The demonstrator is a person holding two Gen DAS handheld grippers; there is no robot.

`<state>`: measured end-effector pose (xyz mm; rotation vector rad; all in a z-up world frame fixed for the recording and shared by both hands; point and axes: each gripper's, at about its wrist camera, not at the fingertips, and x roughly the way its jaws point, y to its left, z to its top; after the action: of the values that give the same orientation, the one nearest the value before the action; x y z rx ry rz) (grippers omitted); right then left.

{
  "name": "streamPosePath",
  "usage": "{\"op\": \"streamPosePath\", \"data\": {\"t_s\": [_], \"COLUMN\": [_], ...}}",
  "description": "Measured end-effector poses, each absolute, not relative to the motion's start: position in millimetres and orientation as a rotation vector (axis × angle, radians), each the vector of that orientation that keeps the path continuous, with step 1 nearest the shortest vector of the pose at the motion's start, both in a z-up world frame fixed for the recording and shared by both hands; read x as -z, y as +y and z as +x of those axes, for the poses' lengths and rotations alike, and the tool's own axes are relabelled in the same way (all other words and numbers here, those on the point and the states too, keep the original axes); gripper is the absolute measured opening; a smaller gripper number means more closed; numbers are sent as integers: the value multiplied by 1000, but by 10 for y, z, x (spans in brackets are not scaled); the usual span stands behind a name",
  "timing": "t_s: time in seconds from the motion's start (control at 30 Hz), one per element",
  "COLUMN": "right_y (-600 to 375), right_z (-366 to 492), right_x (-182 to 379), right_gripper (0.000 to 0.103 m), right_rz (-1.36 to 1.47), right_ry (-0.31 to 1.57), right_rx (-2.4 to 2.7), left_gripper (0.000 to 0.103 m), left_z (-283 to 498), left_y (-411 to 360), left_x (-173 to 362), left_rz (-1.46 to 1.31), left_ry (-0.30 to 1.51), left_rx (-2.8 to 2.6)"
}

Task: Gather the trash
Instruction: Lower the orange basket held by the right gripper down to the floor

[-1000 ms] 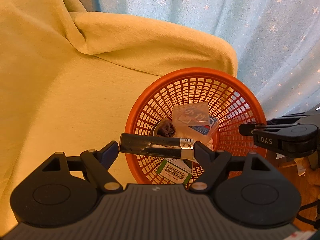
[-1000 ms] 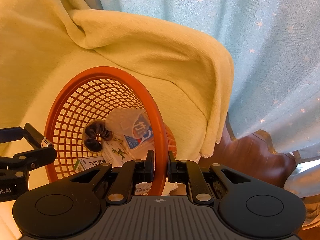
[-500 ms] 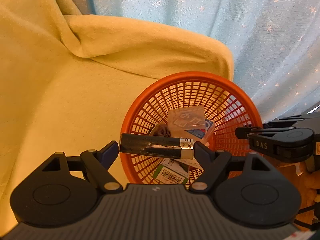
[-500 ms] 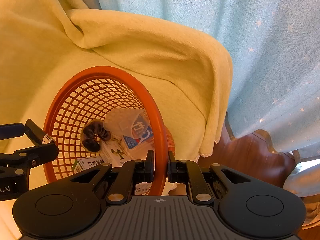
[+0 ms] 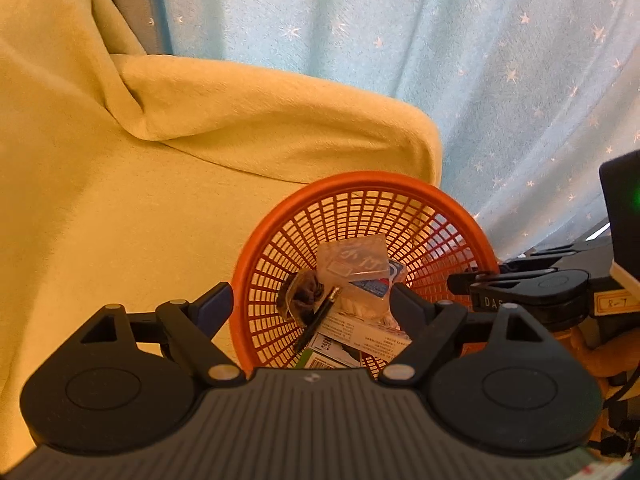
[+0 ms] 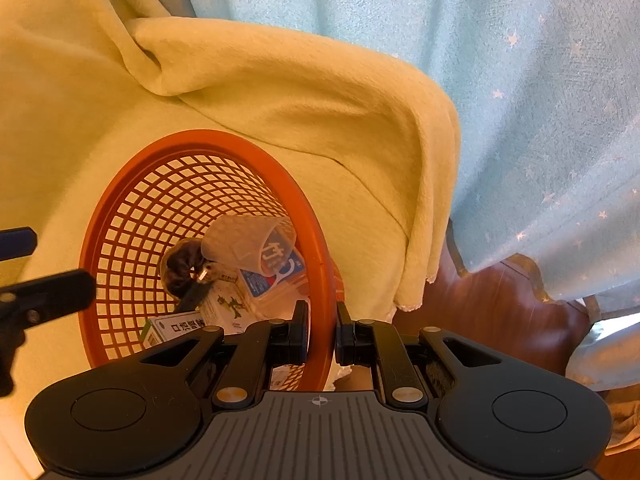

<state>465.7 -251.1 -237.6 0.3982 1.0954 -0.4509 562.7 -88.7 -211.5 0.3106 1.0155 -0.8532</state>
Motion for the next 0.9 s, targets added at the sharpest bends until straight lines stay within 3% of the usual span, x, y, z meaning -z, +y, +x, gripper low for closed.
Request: {"op": "streamPosePath", "data": {"t_s": [0.37, 0.77, 0.9], "right_y": [-2602, -3404, -3521], "right_z": [4624, 3906, 3611], "right_x": [2395, 2889, 2980], "right_gripper": [9, 8, 8], "right_rz": [447, 1140, 1235], "right_ry": [1092, 986, 930], "right_rx": [439, 492, 474], "left_gripper": [83, 82, 82], "left_z": [5640, 5630, 5610], "left_y": [-661, -336, -256], "left_x": [2113, 2165, 2181], "left_rz": [323, 338, 346], "left_ry": [1019, 1039, 1044], "left_rx": [809, 700, 659]}}
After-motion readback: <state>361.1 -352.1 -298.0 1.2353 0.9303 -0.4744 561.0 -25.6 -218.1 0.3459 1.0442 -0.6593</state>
